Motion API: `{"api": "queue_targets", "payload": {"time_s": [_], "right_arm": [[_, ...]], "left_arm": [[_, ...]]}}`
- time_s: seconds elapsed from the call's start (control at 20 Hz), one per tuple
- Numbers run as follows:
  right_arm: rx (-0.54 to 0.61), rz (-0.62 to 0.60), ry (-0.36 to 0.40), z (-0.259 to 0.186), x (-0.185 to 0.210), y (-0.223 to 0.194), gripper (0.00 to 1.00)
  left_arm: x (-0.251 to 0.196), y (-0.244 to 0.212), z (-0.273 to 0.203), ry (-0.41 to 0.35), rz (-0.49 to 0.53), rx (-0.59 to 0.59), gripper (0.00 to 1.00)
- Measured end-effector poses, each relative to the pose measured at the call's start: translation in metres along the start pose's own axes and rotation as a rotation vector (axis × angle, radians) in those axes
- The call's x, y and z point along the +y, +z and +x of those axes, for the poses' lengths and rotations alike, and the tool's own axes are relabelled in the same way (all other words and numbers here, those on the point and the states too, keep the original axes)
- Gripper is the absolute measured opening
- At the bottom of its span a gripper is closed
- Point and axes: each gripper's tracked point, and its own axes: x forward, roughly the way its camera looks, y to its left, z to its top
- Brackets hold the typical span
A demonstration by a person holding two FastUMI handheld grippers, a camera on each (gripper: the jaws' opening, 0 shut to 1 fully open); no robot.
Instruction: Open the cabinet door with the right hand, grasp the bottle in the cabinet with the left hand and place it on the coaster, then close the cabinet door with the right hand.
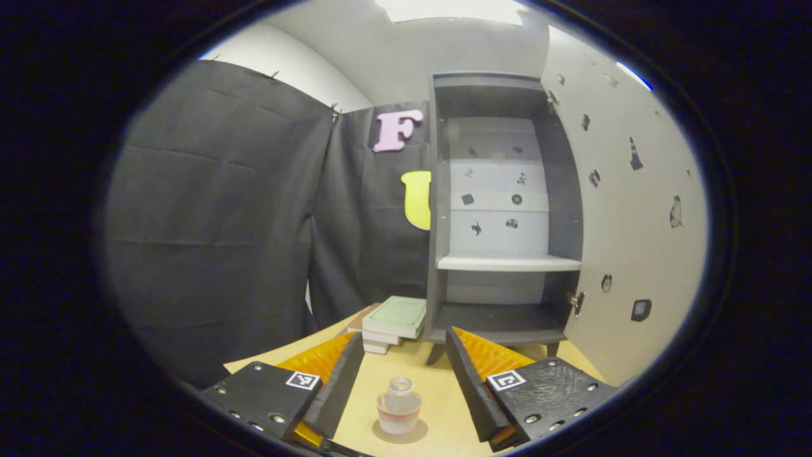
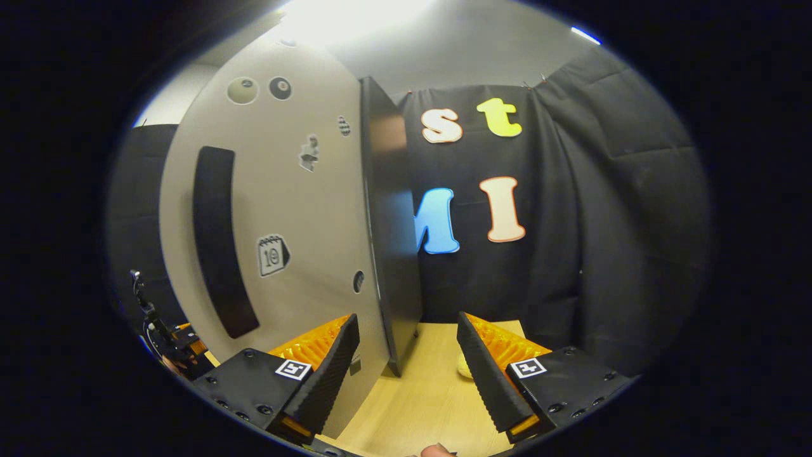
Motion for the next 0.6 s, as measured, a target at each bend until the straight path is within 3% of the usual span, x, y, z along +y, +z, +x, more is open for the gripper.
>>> {"api": "queue_targets", "payload": {"time_s": [0.15,0.2,0.25,0.3,0.6], "right_arm": [[-0.031,-0.087,0.066,-0.002,0.041,0.012,0.98],[-0.057,-0.134,0.040,-0.006,0.040,0.019,0.87],[-0.065,-0.157,0.037,-0.001,0.042,0.022,0.87],[-0.051,-0.154,0.042,0.004,0.050,0.016,0.84],[-0.030,-0.069,0.069,0.020,0.104,0.012,0.87]], "left_arm": [[0.018,0.016,0.006,0.020,0.034,-0.033,0.78],[0.024,0.019,0.011,0.023,0.042,-0.040,0.78],[0.027,0.021,0.015,0.022,0.042,-0.042,0.78],[0.029,0.021,0.020,0.015,0.036,-0.040,0.78],[0.064,0.023,0.048,-0.017,0.040,-0.037,0.80]]}}
